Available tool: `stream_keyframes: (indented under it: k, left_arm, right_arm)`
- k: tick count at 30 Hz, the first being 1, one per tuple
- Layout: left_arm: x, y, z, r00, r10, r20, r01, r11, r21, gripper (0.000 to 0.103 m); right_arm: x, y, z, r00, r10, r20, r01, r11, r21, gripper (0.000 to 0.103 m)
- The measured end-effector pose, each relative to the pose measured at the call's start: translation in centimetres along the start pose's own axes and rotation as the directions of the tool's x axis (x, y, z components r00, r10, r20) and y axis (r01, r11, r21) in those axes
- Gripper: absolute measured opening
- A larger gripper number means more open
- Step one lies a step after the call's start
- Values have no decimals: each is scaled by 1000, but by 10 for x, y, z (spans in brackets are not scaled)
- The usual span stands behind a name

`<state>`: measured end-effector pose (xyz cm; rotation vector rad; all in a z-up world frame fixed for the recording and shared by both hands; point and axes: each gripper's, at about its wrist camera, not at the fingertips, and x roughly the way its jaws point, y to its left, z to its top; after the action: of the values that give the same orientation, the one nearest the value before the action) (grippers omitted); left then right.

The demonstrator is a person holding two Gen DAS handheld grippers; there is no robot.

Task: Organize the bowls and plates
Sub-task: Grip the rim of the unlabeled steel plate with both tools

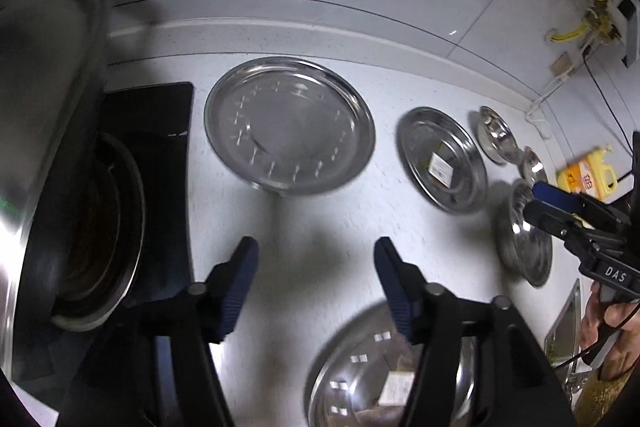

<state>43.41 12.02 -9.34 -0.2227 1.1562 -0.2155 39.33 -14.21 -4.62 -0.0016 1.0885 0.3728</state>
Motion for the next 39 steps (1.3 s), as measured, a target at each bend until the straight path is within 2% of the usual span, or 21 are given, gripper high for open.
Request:
stream_keyframes:
  k: [2,6,11,16,21,24,27,29,33,35,37,39]
  left_arm:
    - [13,5,10,1000,5,-14,-5,999,-44,62]
    - [47,10,33,998,28,-48,-33,994,-105,62]
    - [81,25,52,989,127,-70,-138,973,-187,62]
    - [95,35,57,979,190,-72,-202,950,-237,62]
    - [112,49,58,973,212,-92,-230,927,-295,62]
    - [116,56,60,974,217,-70,-228,921,-315,61]
    - [118,60,61,975,215,-50,-220,917,-332,60]
    - [118,60,61,977,210,-34,-209,915,-345,58]
    - [120,62,63,971,237,-9,-224,904,-364,39]
    - [120,67,62,970,244,-7,-228,896,-381,21]
    - [121,67,60,969,249,-11,-235,897,-373,14]
    - [122,67,58,969,247,-13,-234,899,-370,12]
  right_arm:
    - [13,-1,13,1000,7,-8,-7,1000,-18,58]
    - [52,-3,43,997,61,-43,-63,997,-38,59]
    - [113,-5,82,985,138,-103,-144,988,-50,59]
    - [160,-4,108,970,190,-150,-200,978,-56,59]
    - [200,-2,122,957,208,-201,-224,973,-59,58]
    - [219,-2,126,948,229,-223,-245,968,-47,51]
    - [225,-3,126,944,239,-226,-259,964,-65,37]
    - [229,-3,129,939,256,-231,-275,960,-57,24]
    - [229,-5,129,941,249,-229,-272,960,-74,14]
    - [229,-6,129,944,239,-225,-262,962,-77,14]
    - [229,-8,130,947,233,-220,-255,964,-73,14]
    - [228,-11,131,950,227,-214,-246,967,-65,14]
